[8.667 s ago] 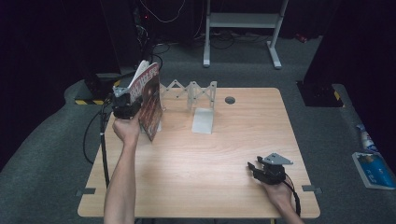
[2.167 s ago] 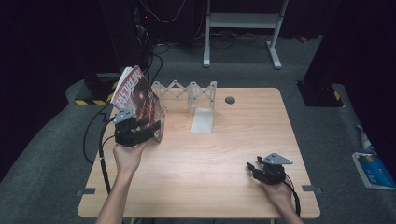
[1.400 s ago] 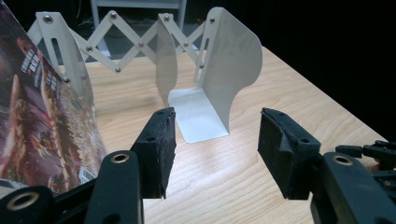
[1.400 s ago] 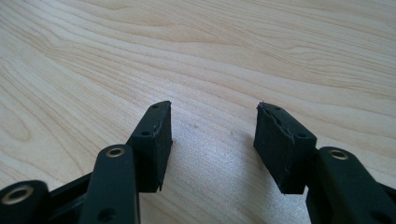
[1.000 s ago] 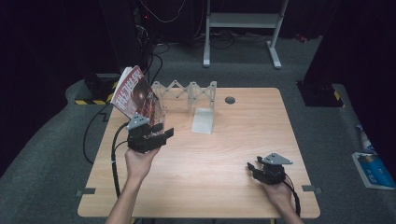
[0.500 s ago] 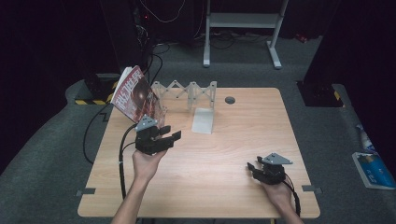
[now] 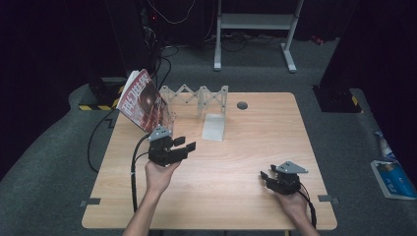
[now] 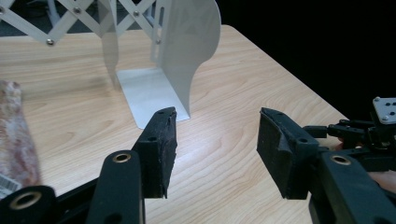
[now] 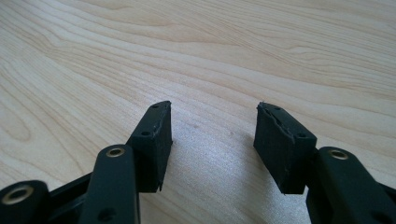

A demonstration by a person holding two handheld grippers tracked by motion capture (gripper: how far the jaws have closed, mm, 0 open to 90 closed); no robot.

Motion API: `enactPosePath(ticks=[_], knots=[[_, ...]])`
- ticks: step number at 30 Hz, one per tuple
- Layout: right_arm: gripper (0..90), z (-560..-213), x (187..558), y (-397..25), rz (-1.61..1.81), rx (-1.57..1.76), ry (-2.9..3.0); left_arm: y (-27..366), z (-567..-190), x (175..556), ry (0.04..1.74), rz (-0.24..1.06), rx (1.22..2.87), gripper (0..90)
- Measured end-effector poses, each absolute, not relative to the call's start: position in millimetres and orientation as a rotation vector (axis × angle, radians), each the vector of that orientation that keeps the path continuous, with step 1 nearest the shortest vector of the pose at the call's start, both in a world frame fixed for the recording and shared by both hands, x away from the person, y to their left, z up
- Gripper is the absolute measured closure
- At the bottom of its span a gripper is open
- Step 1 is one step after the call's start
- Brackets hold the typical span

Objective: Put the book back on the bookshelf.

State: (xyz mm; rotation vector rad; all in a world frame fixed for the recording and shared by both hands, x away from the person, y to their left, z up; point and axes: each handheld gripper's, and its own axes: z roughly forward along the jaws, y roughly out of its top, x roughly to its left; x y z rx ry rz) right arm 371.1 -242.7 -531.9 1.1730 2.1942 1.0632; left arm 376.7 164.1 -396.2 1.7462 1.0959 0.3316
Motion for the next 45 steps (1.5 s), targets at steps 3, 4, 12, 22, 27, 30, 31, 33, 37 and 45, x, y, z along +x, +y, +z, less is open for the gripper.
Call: enactPosePath(ticks=[3,4,12,22,27,30,31,33,37,45], knots=[[46.3,-532.1,371.1,-242.6,1.065,1.173,2.192,160.4,-399.2,377.5,1.095,0.319,1.747,47.4],[46.3,-531.9,371.0,-242.7,1.063,1.172,2.194,158.2,-401.3,378.4,1.091,0.318,1.755,47.5],[46.3,-532.0,371.0,-242.7,1.065,1.169,2.194,151.8,-406.6,379.8,1.088,0.296,1.759,47.6],[46.3,-531.9,370.9,-242.8,1.063,1.17,2.195,146.2,-414.8,381.0,1.087,0.284,1.775,48.6],[46.3,-531.9,370.9,-242.8,1.064,1.169,2.196,142.6,-419.1,381.8,1.088,0.277,1.782,48.5],[46.3,-532.0,370.9,-242.8,1.065,1.168,2.195,140.5,-421.7,382.4,1.091,0.274,1.787,48.6],[46.3,-532.0,370.9,-242.8,1.065,1.168,2.195,140.5,-421.7,382.4,1.091,0.274,1.787,48.6],[46.3,-532.0,370.8,-242.8,1.066,1.169,2.195,139.1,-424.2,382.5,1.095,0.27,1.782,48.6],[46.3,-532.0,370.8,-242.8,1.066,1.169,2.196,136.4,-429.2,383.8,1.098,0.264,1.793,48.7],[46.3,-532.1,370.7,-242.7,1.066,1.17,2.195,130.1,-436.3,384.8,1.101,0.258,1.805,49.0]])
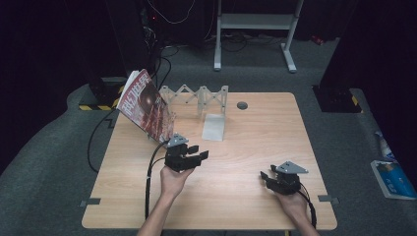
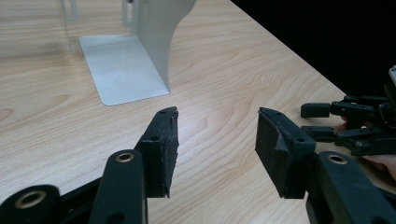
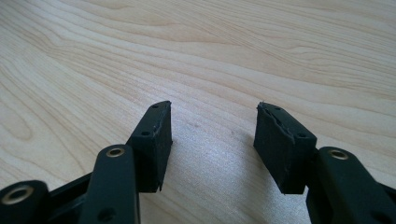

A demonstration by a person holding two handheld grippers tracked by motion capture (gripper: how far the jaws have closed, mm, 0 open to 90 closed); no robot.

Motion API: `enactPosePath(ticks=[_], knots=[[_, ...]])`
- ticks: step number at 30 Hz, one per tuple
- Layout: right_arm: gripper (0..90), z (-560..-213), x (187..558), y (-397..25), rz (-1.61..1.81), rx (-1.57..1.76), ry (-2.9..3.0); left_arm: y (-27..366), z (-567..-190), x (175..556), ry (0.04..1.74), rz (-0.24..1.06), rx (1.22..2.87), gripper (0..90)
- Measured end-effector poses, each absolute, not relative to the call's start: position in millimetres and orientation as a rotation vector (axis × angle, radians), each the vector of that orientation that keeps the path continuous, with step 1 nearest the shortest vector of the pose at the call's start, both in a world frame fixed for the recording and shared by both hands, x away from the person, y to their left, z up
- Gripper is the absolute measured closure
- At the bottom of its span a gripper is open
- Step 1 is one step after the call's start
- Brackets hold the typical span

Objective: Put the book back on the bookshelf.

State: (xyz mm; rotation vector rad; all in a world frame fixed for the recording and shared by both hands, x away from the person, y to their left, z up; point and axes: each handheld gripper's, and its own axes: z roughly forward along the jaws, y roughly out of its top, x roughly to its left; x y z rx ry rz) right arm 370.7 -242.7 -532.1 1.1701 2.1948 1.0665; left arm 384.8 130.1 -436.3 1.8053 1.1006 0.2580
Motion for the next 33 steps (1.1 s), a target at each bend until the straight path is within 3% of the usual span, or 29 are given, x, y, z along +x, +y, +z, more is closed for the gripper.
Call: enactPosePath(ticks=[33], knots=[[46.3,-532.1,370.6,-242.5,1.068,1.168,2.197,112.4,-462.0,388.5,1.133,0.274,1.844,48.4]])
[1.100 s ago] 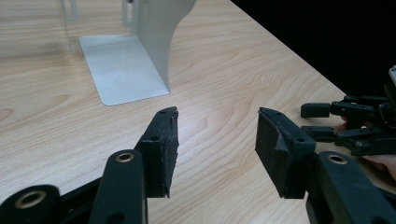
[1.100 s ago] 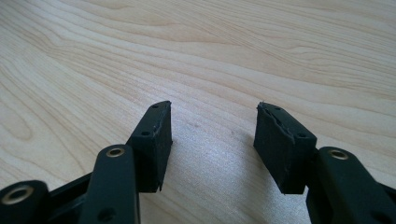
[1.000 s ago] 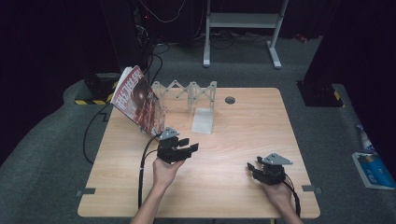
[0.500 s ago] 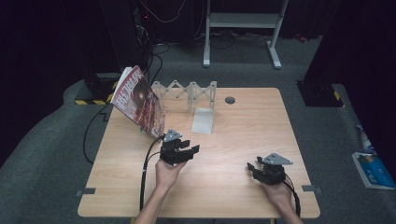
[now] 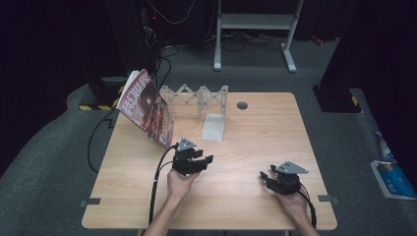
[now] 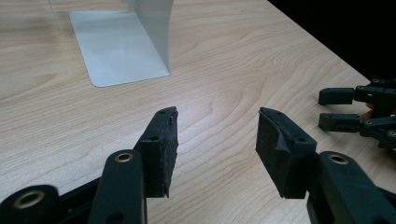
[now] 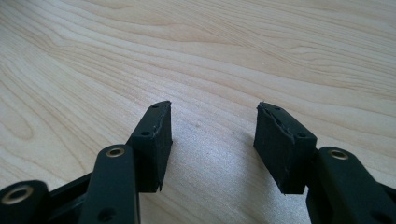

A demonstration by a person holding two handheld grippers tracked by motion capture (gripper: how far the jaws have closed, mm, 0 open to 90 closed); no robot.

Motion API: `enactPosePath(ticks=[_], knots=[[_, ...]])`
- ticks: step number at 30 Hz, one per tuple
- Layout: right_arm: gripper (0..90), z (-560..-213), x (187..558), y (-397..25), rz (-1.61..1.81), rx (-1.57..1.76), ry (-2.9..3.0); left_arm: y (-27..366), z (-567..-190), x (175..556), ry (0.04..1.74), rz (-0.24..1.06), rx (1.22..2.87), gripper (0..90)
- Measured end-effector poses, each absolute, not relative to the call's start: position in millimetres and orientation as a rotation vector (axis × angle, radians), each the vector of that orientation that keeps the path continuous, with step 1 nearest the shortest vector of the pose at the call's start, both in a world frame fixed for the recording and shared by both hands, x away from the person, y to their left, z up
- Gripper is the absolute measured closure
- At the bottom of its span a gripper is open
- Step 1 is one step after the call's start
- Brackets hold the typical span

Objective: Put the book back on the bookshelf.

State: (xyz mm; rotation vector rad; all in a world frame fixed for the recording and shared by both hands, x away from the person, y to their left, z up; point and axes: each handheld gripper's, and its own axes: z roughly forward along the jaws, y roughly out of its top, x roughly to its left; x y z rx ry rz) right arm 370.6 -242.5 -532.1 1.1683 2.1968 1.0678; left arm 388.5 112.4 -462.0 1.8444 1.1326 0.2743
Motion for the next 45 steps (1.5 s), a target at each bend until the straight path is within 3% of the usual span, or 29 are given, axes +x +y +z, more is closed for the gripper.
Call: enactPosePath(ticks=[29,45], knots=[[46.6,-532.2,370.2,-242.4,1.069,1.154,2.201,104.4,-491.4,401.1,1.199,0.305,1.87,48.0],[45.3,-532.3,370.1,-242.6,1.072,1.155,2.202,105.4,-504.7,404.5,1.243,0.41,1.912,48.0]])
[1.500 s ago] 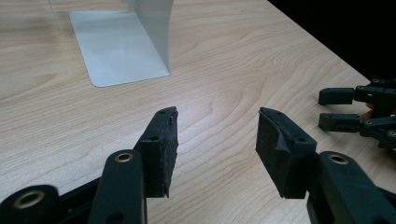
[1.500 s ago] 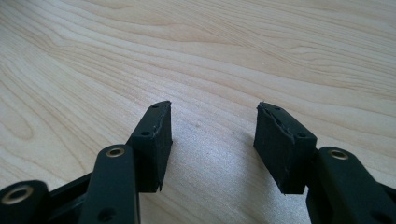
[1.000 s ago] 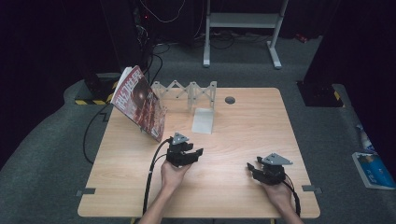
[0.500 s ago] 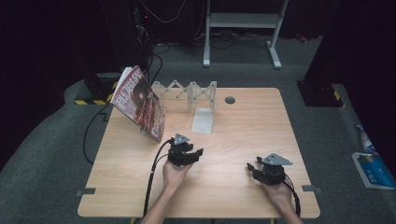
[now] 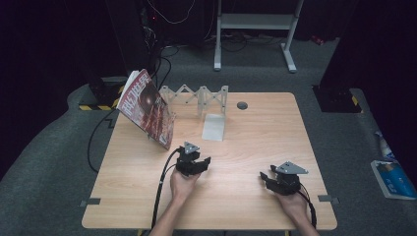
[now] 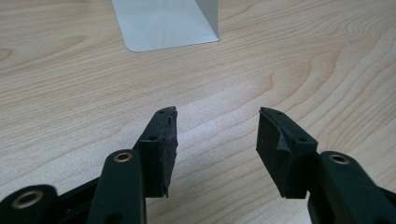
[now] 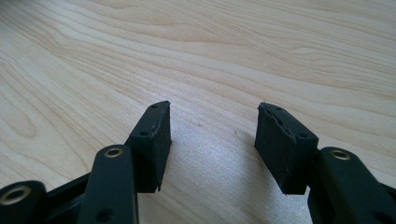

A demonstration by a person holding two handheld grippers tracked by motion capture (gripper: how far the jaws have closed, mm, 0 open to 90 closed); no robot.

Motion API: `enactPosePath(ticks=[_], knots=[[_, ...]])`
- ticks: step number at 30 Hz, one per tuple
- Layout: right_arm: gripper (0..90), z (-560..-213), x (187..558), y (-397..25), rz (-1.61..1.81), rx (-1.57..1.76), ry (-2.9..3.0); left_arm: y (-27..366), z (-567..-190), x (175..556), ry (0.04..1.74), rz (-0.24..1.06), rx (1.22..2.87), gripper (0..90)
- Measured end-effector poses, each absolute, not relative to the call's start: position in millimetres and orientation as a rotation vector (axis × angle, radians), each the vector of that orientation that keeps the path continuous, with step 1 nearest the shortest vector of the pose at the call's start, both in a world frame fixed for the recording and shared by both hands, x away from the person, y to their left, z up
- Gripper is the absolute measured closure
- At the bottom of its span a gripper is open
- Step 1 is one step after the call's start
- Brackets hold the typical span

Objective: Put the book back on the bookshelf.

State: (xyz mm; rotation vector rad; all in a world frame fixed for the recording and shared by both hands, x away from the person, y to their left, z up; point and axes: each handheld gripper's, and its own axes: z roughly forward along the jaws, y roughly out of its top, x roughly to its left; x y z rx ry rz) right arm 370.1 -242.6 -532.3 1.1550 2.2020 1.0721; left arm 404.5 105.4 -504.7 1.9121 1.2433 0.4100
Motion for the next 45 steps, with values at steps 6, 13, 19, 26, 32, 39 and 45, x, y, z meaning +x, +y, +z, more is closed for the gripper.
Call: enactPosePath(ticks=[6,13,19,26,32,39,45], knots=[[45.2,-532.4,370.0,-242.6,1.072,1.155,2.202,105.0,-508.7,407.0,1.257,0.43,1.918,48.0],[45.1,-532.4,370.0,-242.6,1.073,1.154,2.202,105.5,-513.0,410.1,1.272,0.448,1.919,47.2],[44.8,-532.5,370.0,-242.8,1.073,1.152,2.204,105.3,-516.4,411.2,1.284,0.468,1.918,47.0],[44.7,-532.5,370.0,-242.8,1.073,1.152,2.204,108.5,-525.1,409.9,1.296,0.48,1.909,46.4],[44.2,-532.6,370.1,-242.9,1.075,1.151,2.205,104.8,-532.7,401.1,1.221,0.578,1.916,41.7],[43.9,-532.7,370.1,-242.9,1.075,1.155,2.203,100.7,-533.3,398.3,1.198,0.605,1.942,39.4],[43.8,-532.8,370.1,-242.9,1.077,1.154,2.202,100.7,-533.4,398.1,1.198,0.606,1.942,39.3]])
